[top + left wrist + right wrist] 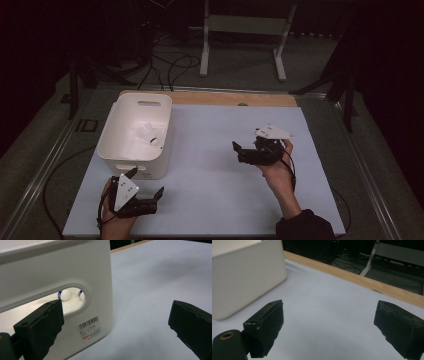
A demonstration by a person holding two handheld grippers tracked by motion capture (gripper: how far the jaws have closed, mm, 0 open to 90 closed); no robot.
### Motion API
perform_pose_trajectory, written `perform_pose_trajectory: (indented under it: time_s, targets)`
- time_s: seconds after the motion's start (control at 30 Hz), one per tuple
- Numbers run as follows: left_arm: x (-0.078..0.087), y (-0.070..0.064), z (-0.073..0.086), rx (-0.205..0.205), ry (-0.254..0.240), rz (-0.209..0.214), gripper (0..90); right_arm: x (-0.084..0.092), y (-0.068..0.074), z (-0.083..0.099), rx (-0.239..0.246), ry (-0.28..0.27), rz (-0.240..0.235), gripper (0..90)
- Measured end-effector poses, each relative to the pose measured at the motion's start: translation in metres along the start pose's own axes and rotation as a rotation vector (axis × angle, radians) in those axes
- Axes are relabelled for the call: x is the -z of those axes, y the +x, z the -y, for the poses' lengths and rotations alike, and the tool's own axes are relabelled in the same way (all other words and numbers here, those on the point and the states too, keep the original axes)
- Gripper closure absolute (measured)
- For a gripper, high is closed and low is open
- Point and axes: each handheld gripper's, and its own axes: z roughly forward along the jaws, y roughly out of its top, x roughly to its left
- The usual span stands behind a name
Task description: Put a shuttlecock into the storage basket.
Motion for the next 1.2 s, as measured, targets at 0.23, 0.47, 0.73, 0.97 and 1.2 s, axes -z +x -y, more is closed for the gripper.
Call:
perform_pose_trajectory:
  time_s: [0.23, 0.47, 0.73, 0.97, 1.2]
  targets:
    - [0.002, 0.001, 0.0, 0.012, -0.012, -0.019, 0.4, 0.023, -0.006, 0.019, 0.027, -0.034, 0.072, 9.1]
    - [0.003, 0.004, 0.0, 0.027, -0.023, -0.028, 0.4, 0.042, -0.018, 0.051, -0.005, -0.001, 0.093, 9.2]
    - [0.007, 0.008, -0.001, 0.052, -0.049, -0.052, 0.4, 0.066, -0.034, 0.091, -0.032, -0.043, 0.131, 9.3]
    - [0.009, 0.013, -0.001, 0.083, -0.072, -0.074, 0.4, 0.071, -0.031, 0.112, -0.053, -0.087, 0.11, 9.3]
    - [0.011, 0.017, 0.0, 0.088, -0.07, -0.096, 0.3, 0.07, -0.027, 0.121, -0.065, -0.101, 0.113, 9.3]
